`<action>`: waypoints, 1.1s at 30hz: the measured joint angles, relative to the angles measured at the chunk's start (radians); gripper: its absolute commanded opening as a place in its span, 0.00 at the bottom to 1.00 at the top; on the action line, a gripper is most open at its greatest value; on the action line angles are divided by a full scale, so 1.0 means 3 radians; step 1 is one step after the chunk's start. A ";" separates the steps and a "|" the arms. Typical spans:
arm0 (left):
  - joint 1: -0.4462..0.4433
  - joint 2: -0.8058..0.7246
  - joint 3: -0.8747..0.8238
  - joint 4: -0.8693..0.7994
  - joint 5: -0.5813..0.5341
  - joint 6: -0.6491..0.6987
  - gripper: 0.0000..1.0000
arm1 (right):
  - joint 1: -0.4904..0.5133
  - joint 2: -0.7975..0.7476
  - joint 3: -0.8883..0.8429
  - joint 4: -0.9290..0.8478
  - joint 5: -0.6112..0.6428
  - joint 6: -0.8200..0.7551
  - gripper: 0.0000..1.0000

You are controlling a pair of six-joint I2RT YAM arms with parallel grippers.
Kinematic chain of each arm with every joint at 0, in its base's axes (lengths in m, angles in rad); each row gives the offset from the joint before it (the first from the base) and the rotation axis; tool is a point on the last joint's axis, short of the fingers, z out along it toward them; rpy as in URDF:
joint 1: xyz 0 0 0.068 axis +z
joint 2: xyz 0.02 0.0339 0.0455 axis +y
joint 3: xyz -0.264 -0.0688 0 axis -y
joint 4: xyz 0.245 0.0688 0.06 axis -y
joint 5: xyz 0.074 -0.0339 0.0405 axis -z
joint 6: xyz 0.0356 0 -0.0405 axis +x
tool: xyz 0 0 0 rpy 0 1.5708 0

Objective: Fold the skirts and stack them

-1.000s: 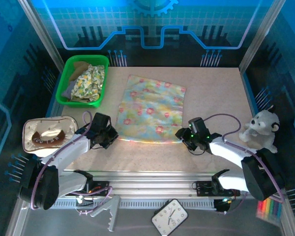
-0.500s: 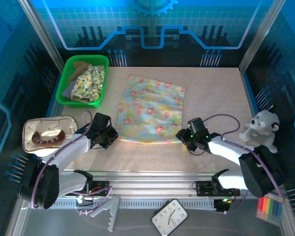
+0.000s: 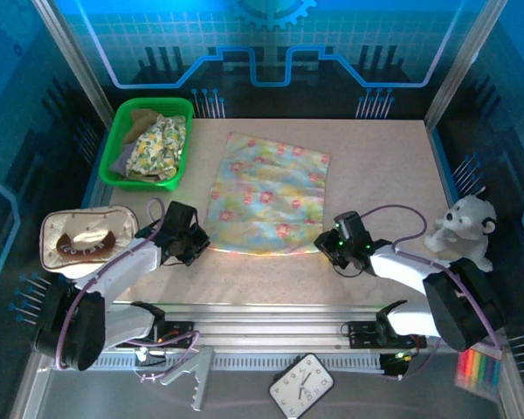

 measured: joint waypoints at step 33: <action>-0.0177 -0.0393 0.0518 -0.0456 -0.0081 0.0398 0.00 | 0.0052 -0.1043 0.0056 -0.0801 0.0052 -0.0296 0.00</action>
